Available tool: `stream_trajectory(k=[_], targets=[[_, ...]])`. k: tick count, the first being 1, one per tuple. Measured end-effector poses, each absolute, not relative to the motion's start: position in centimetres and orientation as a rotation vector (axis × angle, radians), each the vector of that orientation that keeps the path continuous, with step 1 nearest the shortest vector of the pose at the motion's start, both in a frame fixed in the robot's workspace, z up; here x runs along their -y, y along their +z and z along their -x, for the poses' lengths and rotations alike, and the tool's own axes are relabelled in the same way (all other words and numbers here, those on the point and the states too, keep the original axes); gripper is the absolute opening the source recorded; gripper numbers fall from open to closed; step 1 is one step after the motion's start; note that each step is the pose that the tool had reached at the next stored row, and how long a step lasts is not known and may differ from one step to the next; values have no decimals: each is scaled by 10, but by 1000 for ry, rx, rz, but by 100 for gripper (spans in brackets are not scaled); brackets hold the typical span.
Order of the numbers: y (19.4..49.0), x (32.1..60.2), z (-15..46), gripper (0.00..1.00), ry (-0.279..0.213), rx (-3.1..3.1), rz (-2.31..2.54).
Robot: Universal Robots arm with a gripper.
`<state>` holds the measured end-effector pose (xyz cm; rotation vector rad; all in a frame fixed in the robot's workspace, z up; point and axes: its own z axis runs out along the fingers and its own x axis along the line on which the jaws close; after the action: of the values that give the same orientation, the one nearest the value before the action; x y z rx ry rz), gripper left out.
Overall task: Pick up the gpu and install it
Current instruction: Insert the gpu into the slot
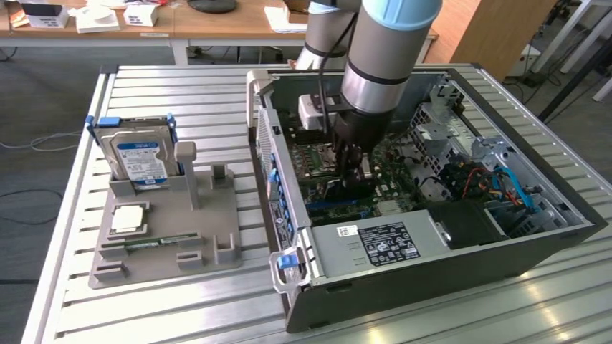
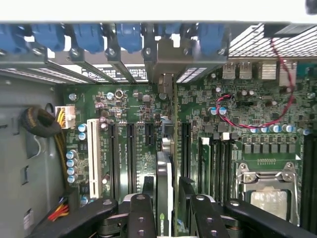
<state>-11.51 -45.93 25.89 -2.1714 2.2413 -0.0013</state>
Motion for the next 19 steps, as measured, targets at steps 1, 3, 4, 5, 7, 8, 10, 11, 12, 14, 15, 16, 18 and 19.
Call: stream_trajectory(k=[1, 3, 4, 5, 7, 8, 10, 11, 12, 14, 15, 16, 18, 19], targets=[[262, 459, 115, 34, -1, -2241, 2171], [268, 459, 115, 34, -1, -2241, 2171], [271, 459, 115, 34, -1, -2241, 2171], [274, 459, 115, 34, -1, -2241, 2171], [279, 459, 115, 34, -2, -2241, 2171], [281, 459, 115, 34, -3, -2241, 2172], [285, 459, 115, 34, -4, -2242, 2172], [287, 459, 115, 34, -4, -2242, 2172], [289, 459, 115, 34, -4, -2242, 2172], [292, 459, 115, 34, -5, -2242, 2173], [293, 459, 115, 34, -5, -2242, 2173], [296, 459, 115, 34, -5, -2243, 2173], [301, 459, 115, 34, -5, -2242, 2173], [303, 459, 115, 34, -5, -2242, 2173]])
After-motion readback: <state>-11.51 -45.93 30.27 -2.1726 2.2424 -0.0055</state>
